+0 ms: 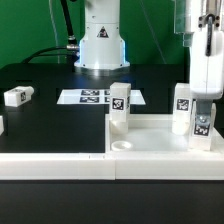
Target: Assemble square table
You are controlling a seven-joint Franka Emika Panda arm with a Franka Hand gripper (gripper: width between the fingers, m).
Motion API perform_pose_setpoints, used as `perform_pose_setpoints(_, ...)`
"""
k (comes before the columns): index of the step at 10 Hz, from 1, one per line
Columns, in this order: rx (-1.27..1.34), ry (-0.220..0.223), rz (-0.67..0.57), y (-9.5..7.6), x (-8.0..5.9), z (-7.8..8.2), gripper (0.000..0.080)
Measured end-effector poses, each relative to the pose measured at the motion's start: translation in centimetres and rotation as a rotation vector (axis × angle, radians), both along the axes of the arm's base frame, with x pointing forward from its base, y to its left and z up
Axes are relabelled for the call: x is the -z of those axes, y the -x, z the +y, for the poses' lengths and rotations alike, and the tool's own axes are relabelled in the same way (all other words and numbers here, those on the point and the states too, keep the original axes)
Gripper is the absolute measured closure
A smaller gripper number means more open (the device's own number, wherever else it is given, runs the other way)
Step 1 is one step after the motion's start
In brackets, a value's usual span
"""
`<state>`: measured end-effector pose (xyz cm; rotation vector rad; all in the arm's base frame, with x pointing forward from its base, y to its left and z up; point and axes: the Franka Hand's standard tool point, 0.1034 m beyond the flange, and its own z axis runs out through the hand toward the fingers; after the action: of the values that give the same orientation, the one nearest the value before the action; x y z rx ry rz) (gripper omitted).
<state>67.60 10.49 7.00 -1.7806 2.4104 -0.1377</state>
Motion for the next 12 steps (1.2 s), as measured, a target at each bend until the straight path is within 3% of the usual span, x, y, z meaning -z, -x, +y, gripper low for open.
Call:
perform_pose_setpoints(1,-0.029,0.005,0.0,0.0,0.01,0.0,0.0503)
perform_pose_setpoints(4,-0.587,0.097,-0.018,-0.46,-0.02,-0.47,0.0183)
perform_pose_setpoints(8,-0.78,0.135,-0.016,-0.42,0.04,-0.55,0.015)
perform_pose_setpoints(11,-1.41,0.306,0.015,-0.59,-0.37,0.04,0.015)
perform_pose_setpoints(12,-1.464,0.311,0.016,-0.54,-0.17,0.42,0.015)
